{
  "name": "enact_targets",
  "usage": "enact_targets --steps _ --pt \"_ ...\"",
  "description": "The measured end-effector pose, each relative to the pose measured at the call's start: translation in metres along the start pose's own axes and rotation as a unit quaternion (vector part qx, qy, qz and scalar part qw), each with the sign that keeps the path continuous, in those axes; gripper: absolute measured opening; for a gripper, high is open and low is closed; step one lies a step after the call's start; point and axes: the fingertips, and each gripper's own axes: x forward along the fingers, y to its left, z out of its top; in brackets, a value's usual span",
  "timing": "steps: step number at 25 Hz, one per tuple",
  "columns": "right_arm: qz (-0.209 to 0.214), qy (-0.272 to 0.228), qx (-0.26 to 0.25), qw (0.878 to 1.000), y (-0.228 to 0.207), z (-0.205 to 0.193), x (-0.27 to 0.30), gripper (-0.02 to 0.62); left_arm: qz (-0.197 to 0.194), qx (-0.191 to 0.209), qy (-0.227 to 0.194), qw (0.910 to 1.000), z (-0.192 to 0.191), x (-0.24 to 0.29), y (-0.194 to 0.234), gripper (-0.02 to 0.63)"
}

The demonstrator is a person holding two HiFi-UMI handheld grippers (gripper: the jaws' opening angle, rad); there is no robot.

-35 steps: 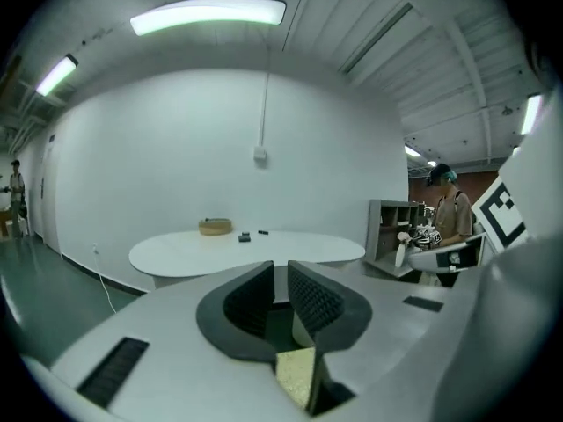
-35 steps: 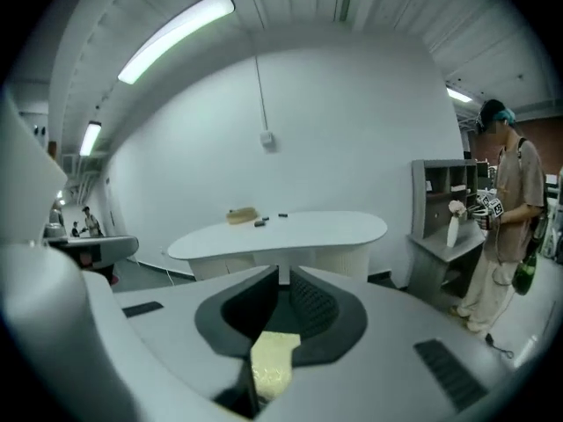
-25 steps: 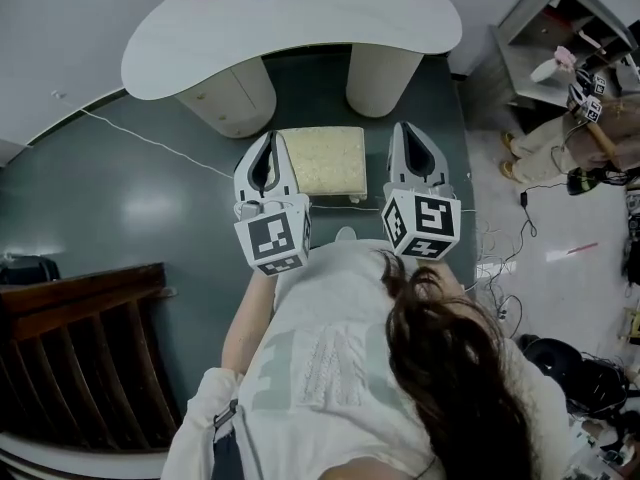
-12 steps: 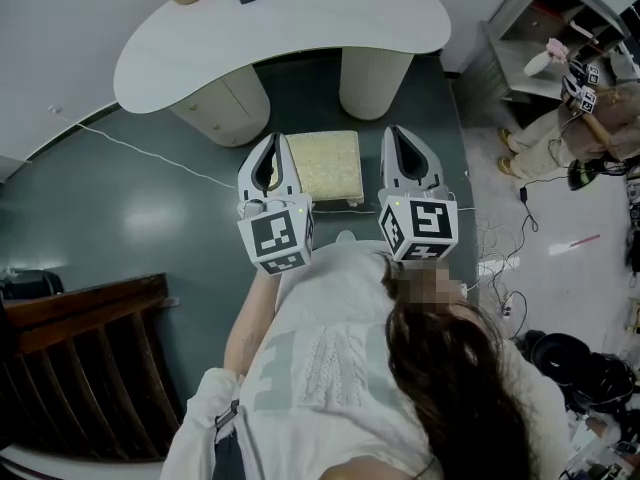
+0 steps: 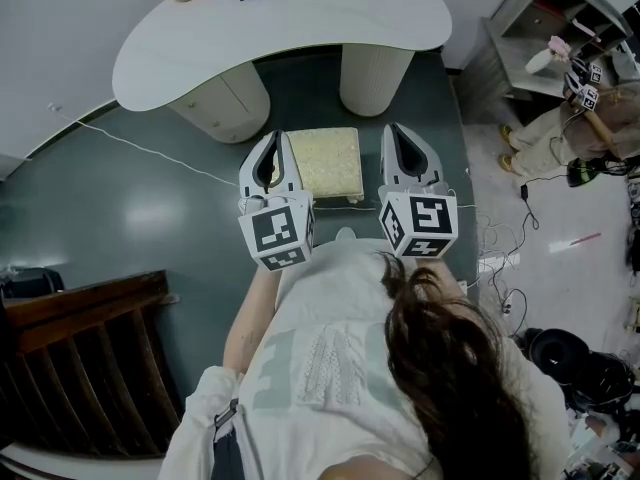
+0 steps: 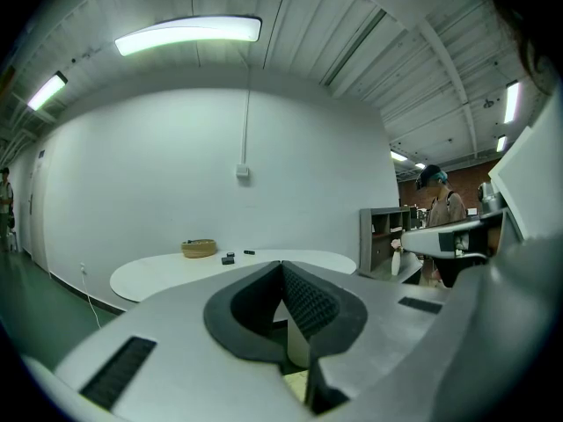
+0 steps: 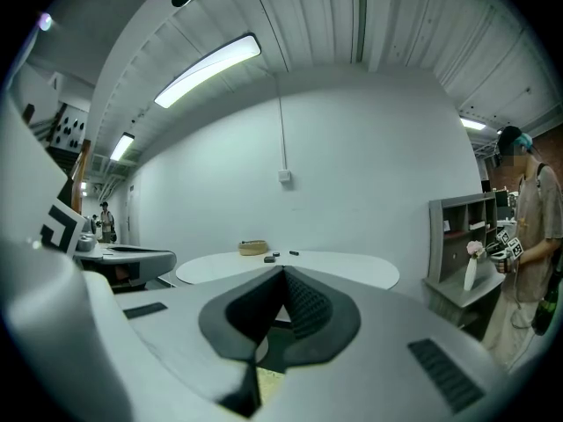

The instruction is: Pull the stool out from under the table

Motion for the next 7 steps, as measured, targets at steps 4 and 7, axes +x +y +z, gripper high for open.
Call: enact_targets --steps 4,7 --pt "0.003 0.001 -0.002 1.0 0.0015 -0.0009 0.0033 0.029 -0.001 0.002 0.001 1.0 -0.0004 0.0032 0.0024 0.026" --pt "0.005 0.001 -0.003 1.0 0.0035 -0.0011 0.0042 0.029 -0.001 0.003 0.003 1.0 -0.0007 0.004 0.005 0.026"
